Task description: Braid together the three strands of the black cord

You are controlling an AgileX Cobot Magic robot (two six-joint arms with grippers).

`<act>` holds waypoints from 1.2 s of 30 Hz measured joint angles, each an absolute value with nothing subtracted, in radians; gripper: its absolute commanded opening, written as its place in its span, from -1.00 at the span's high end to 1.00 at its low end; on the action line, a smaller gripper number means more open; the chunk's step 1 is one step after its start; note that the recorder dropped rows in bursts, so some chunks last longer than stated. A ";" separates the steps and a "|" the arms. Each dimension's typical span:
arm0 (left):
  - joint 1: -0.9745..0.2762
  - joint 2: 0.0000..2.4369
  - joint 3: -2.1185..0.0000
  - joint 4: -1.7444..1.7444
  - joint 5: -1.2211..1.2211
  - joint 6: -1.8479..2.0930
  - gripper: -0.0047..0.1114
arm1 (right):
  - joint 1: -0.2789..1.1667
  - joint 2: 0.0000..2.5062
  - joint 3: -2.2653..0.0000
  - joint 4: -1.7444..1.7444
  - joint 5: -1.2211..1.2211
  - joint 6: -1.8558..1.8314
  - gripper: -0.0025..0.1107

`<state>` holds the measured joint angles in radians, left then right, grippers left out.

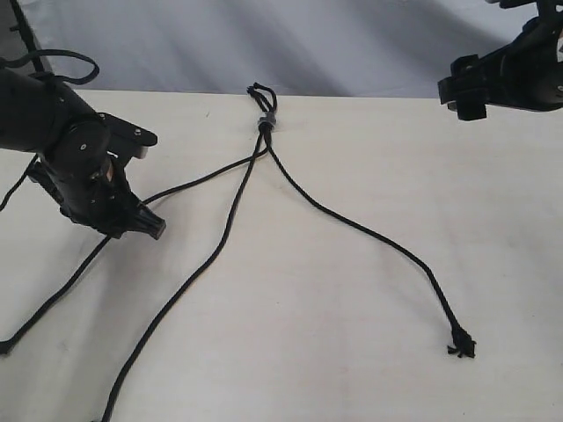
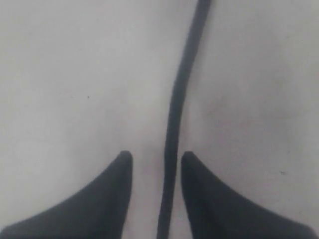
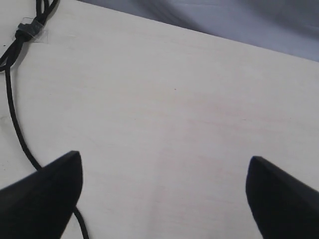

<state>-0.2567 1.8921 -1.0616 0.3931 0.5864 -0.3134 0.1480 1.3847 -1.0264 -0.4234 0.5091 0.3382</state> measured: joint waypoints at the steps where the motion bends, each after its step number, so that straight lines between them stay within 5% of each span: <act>1: -0.257 1.892 -1.062 0.393 0.584 -0.315 -0.12 | 0.148 1.385 -1.026 -0.421 0.509 0.338 -0.51; 13: -0.257 1.813 -1.113 0.447 0.633 -0.315 -0.20 | 0.200 1.394 -1.026 -0.011 0.525 0.000 -0.51; 17: -0.219 1.692 -1.146 0.473 0.638 -0.322 0.15 | 0.328 1.466 -1.049 0.151 0.551 -0.157 -0.51; 21: -0.134 1.579 -1.143 0.483 0.638 -0.349 0.87 | 0.491 1.576 -1.118 0.189 0.592 -0.195 -0.51; 28: 0.030 1.499 -1.005 0.487 0.515 -0.392 0.89 | 0.735 1.851 -1.296 0.197 0.613 -0.180 -0.51; 36: 0.081 1.499 -0.990 0.487 0.452 -0.395 0.89 | 0.819 2.095 -1.596 0.011 0.757 0.095 -0.51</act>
